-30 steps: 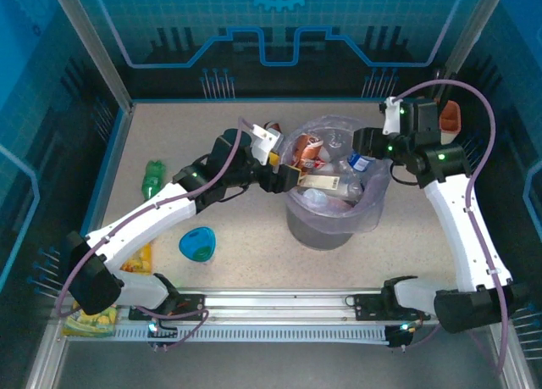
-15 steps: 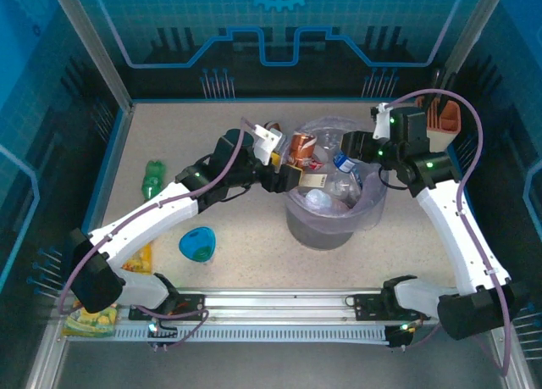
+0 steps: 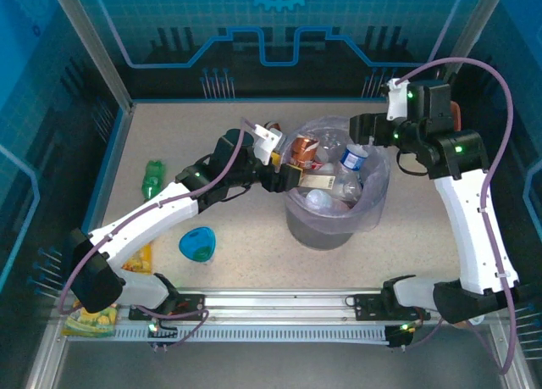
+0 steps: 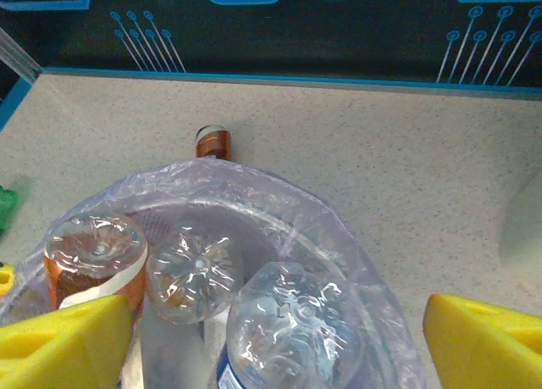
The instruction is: Put the plastic bottles in the bin
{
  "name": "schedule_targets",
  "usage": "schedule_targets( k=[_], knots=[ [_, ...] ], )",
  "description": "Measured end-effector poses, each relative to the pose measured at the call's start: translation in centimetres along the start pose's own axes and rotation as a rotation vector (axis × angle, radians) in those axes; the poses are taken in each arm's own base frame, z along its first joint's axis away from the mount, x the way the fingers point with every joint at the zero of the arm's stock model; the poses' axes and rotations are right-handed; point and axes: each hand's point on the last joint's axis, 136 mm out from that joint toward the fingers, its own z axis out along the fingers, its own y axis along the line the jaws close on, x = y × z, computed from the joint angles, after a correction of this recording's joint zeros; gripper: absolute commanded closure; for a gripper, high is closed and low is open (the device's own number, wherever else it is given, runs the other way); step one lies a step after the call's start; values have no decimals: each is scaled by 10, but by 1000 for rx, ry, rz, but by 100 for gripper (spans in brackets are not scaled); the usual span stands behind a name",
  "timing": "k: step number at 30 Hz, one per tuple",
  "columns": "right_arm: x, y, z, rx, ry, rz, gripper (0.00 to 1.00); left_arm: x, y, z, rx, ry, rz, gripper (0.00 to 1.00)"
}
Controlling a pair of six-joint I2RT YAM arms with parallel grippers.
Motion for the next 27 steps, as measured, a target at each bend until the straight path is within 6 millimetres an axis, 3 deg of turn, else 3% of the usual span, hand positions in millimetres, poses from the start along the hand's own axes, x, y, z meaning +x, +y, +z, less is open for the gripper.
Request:
schedule_targets(
  k=[3, 8, 10, 15, 21, 24, 27],
  knots=[
    [1, -2, 3, 11, 27, -25, 45, 0, 0, 0, 0, 0, 0, 24],
    [2, -3, 29, 15, 85, -43, 56, 0, 0, 0, 0, 0, 0, 24],
    [6, -4, 41, 15, 117, -44, 67, 0, 0, 0, 0, 0, 0, 24],
    [29, -3, 58, -3, 172, -19, 84, 0, 0, 0, 0, -2, 0, 25],
    [68, 6, 62, -40, 246, 27, 85, -1, 1, 0, -7, -5, -10, 25],
    [67, 7, 61, -42, 244, 38, 82, -2, 2, 0, -13, -8, -21, 20],
    [52, 9, 51, -47, 207, 38, 76, -5, 1, -3, -14, -19, -21, 14]
  ],
)
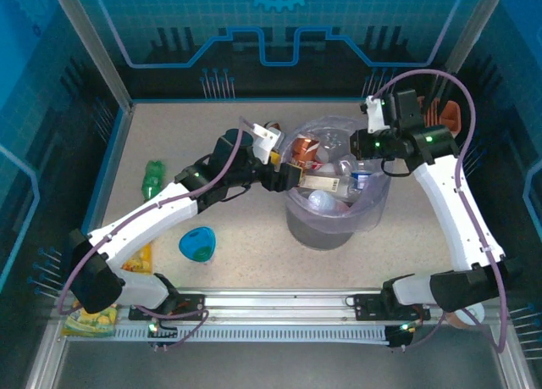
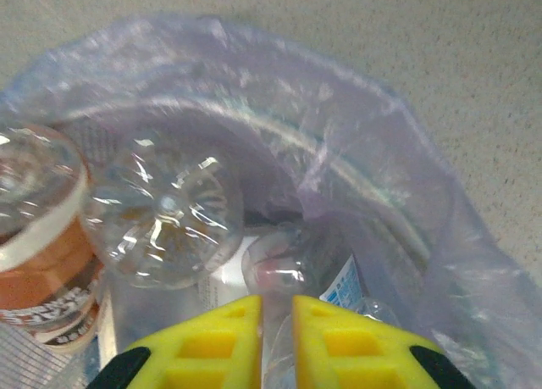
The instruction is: Put the plastic bottles in the bin
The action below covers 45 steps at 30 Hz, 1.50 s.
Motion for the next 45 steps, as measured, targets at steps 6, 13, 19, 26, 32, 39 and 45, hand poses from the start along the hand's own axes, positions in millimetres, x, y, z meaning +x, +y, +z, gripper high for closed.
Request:
schedule_targets(
  k=[6, 13, 19, 26, 32, 39, 45],
  knots=[
    [-43, 13, -41, -33, -155, -21, 60, -40, -7, -29, -29, -113, 13, 9],
    [-46, 9, -44, -34, -172, 3, 46, -93, 56, -83, -194, -290, -166, 4],
    [-34, 2, -40, -42, -164, 55, 25, -74, 157, -60, -396, -225, -406, 1],
    [-20, -5, -37, -35, -147, 96, 9, 6, 239, 48, -519, 40, -590, 1],
    [-10, -11, -35, -23, -134, 108, 9, 54, 267, 105, -574, 162, -638, 1],
    [-6, -16, -33, -11, -123, 120, 8, 65, 271, 155, -561, 187, -638, 1],
    [-2, -19, -33, -9, -117, 128, 9, 91, 274, 174, -583, 234, -634, 5]
  ],
)
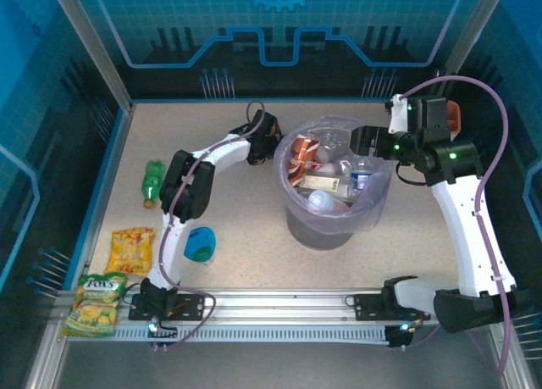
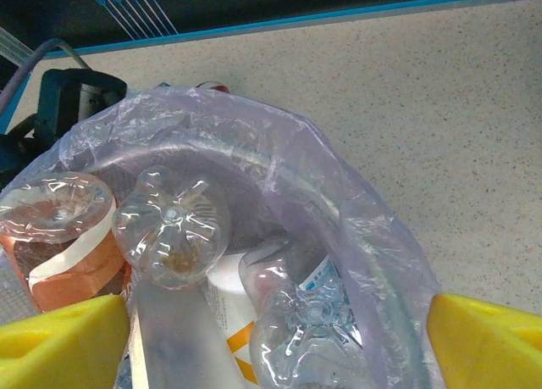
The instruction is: Put the plastic bottles in the bin
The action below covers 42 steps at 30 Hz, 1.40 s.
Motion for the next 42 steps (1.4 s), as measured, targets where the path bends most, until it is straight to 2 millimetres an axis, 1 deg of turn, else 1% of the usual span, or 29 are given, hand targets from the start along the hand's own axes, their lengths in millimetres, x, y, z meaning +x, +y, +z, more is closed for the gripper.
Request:
schedule_targets(
  k=[3, 6, 10, 13, 16, 20, 23, 26, 28, 31, 34, 37, 39, 40, 42],
  knots=[
    [2, 0, 1, -6, 7, 3, 9, -3, -4, 0, 6, -5, -13, 14],
    [3, 0, 2, -9, 10, 3, 9, 0, 0, 3, -10, -3, -16, 23],
    [3, 0, 2, -9, 9, 3, 9, 1, 2, 4, -17, -4, -30, 38],
    [3, 0, 2, -9, 10, 4, 9, 1, 7, 5, -33, -9, -36, 46],
    [4, 0, 3, -10, 10, 6, 10, 2, 10, 6, -44, -12, -38, 52],
    [4, 3, 2, -44, -3, 14, 13, 4, 10, 3, -38, -16, -35, 56],
    [1, 7, 0, -83, -26, 36, 16, 8, 13, -2, -40, -13, -33, 59],
    [-5, 14, -2, -121, -48, 46, 17, 10, 15, -13, -46, -15, -23, 62],
    [-7, 17, -3, -141, -56, 52, 17, 8, 14, -26, -44, -31, -10, 64],
    [-11, 24, -4, -178, -68, 64, 19, -4, 7, -58, -20, -77, 11, 67],
    [-18, 34, -6, -238, -86, 85, 20, -25, -9, -98, 34, -155, 29, 67],
    [-28, 48, -5, -289, -98, 93, 21, -42, -25, -144, 87, -236, 63, 68],
    [-38, 64, -3, -324, -100, 75, 21, -49, -31, -177, 114, -288, 92, 69],
    [-42, 73, -3, -342, -102, 61, 21, -50, -34, -190, 126, -306, 104, 69],
    [-50, 94, 1, -382, -95, 29, 20, -53, -40, -221, 156, -351, 138, 70]
  ],
)
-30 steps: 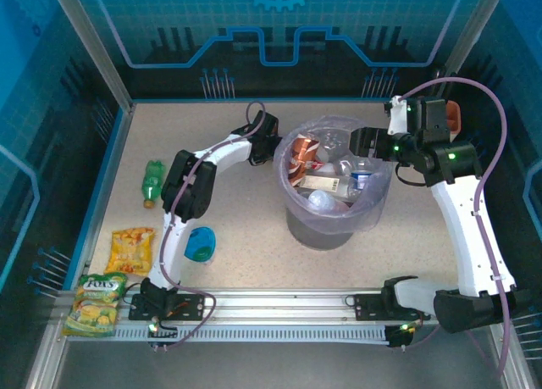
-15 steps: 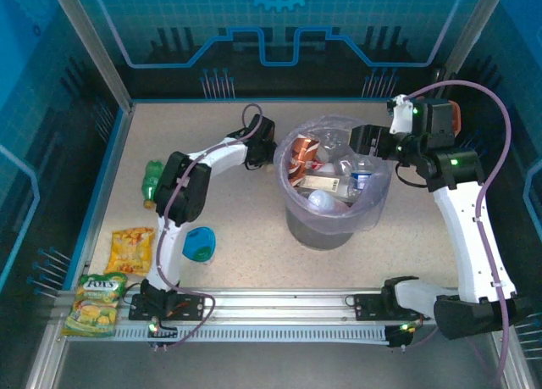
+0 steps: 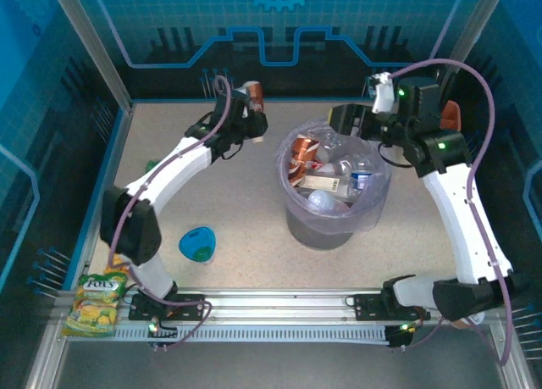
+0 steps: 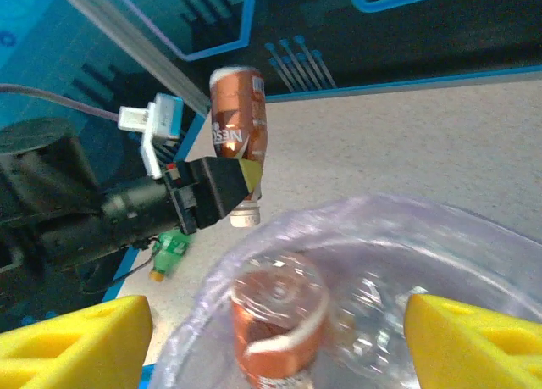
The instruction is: Put the plastic bottles in the bin
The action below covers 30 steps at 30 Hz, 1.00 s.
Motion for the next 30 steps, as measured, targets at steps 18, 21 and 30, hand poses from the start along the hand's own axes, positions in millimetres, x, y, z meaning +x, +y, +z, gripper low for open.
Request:
schedule_targets(
  k=[18, 21, 30],
  knots=[
    [-9, 91, 109, -130, 155, -158, 0, 28, -58, -135, 400, -6, 250, 77],
    [1, 95, 121, -143, 194, -157, 5, 38, -68, -137, 438, 17, 288, 76],
    [14, 97, 127, -153, 238, -140, 36, 54, -80, -133, 485, 56, 349, 76]
  ],
)
